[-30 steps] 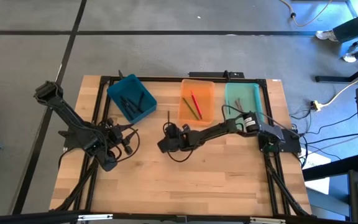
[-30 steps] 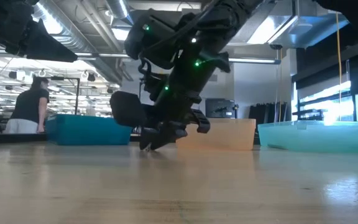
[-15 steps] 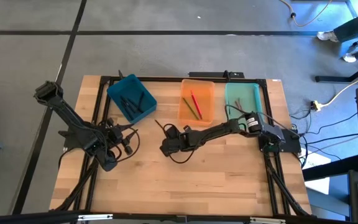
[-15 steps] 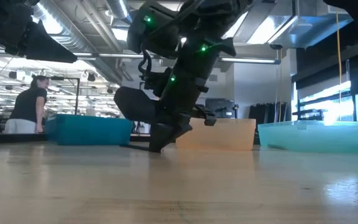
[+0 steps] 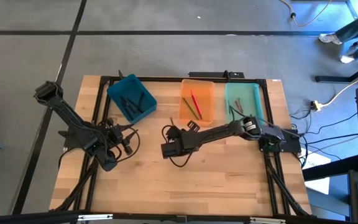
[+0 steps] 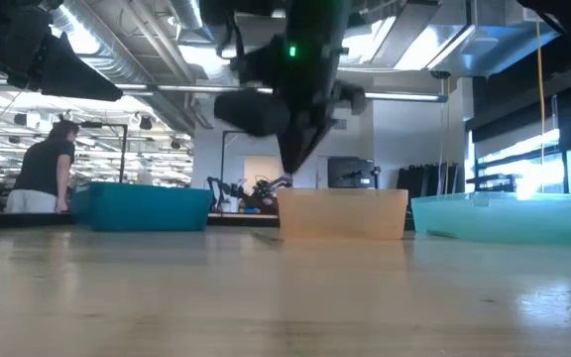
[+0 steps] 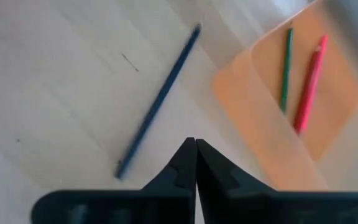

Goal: Sort crayons/erasers/pens/pencils in bins
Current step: Put the dark blue pencil into the orange bin

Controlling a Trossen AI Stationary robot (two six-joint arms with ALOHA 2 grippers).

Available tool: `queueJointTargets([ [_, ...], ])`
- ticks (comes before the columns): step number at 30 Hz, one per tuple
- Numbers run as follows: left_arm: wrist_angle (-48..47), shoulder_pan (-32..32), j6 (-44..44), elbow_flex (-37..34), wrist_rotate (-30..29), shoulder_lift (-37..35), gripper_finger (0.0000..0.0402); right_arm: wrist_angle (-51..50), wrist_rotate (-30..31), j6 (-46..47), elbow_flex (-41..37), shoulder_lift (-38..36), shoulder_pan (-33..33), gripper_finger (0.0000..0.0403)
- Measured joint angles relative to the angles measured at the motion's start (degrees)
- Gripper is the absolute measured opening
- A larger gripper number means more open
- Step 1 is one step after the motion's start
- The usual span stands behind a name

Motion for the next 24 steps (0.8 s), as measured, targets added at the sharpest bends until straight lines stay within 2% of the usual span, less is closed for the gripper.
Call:
queueJointTargets([
  [5,0.02,0.00,0.00,0.00,0.00,0.00,0.0135,-3.53,-0.42,1.99,3.11,-0.10,0.81,0.0014],
  [8,0.04,0.00,0.00,0.00,0.00,0.00,0.0135,-0.04,-5.06,2.42,1.81,-0.14,-0.53,0.0033],
  [12,0.09,0.00,0.00,0.00,-0.50,0.00,0.0135,5.88,-15.66,-4.25,-2.20,-0.15,-2.87,0.0069],
  [15,0.29,0.00,-0.02,0.00,-0.71,0.00,0.0135,6.32,-21.60,-4.68,-3.61,-0.15,-4.88,0.0102],
  [20,0.31,0.04,0.00,0.00,-1.35,0.00,0.0135,11.57,-28.74,-8.78,-4.58,-0.15,-7.96,0.0153],
  [24,0.10,0.04,0.00,0.00,-1.75,0.00,0.0135,14.43,-31.17,-8.65,-4.54,0.16,-9.34,0.0174],
])
